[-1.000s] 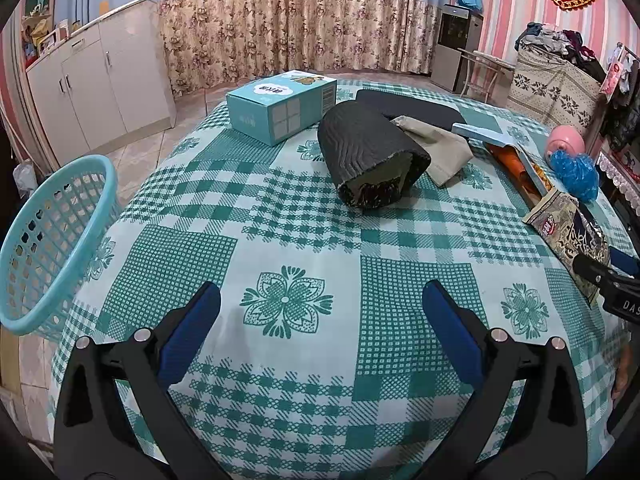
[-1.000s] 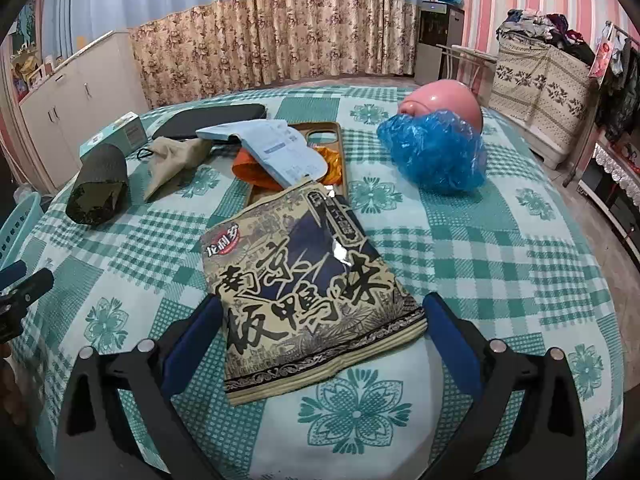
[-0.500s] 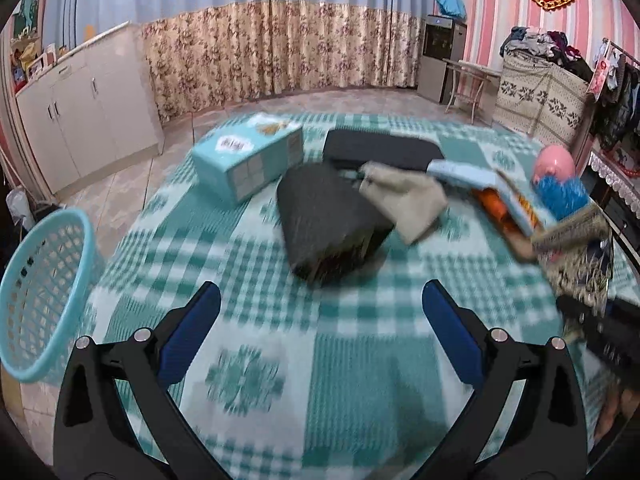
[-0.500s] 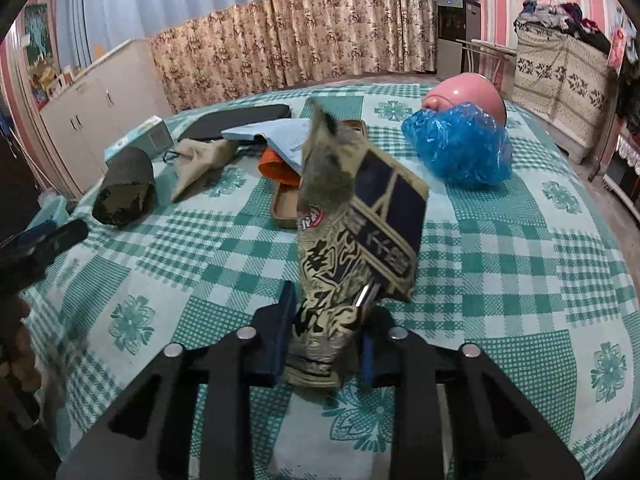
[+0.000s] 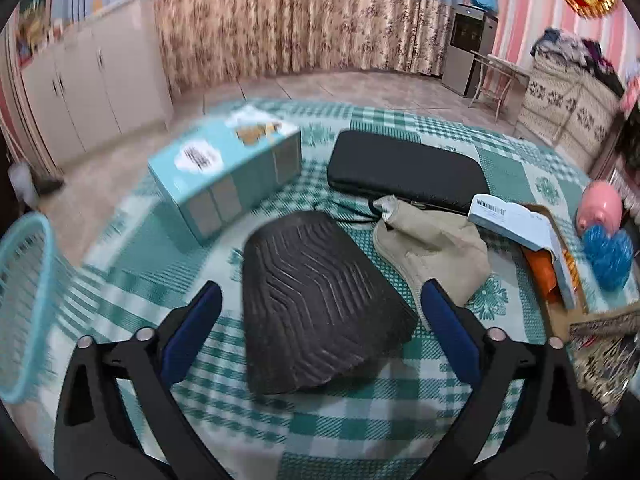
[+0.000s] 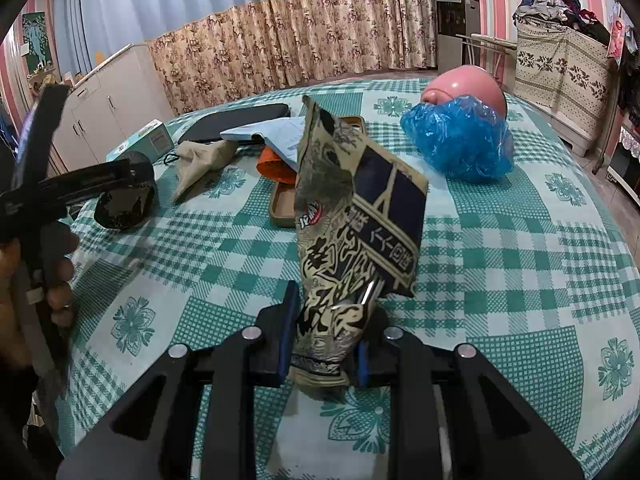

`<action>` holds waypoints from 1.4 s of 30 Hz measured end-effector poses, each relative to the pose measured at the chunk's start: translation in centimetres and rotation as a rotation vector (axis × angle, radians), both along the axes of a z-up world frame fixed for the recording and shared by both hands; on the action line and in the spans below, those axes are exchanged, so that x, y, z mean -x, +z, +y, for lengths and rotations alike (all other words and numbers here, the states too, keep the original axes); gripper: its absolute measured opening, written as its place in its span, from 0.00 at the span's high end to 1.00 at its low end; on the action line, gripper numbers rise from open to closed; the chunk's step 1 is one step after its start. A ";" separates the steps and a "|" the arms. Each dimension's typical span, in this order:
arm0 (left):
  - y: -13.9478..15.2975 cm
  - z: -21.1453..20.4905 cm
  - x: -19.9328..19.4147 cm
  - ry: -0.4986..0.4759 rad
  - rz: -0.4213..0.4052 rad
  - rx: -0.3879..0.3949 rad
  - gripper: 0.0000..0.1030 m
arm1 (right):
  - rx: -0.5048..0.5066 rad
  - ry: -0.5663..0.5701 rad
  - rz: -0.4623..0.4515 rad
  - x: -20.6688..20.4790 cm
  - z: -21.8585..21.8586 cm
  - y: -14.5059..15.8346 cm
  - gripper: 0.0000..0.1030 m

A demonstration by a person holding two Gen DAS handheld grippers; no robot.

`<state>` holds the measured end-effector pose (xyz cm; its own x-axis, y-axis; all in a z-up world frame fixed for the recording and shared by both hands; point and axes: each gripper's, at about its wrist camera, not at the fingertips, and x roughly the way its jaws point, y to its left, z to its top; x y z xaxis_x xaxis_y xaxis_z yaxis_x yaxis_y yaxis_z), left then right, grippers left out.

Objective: Collect trash
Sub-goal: 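Grasp the black ribbed cup with the left tool while right tool holds the snack bag, then carry the black cup and snack bag over the basket and release both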

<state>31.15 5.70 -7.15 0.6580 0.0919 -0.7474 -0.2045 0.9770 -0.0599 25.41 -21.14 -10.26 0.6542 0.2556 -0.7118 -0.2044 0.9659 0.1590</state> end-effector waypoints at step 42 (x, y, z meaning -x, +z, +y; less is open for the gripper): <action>5.2 21.2 20.4 0.265 -0.147 -0.035 0.28 | 0.007 0.347 -0.101 1.2 19.7 4.4 0.90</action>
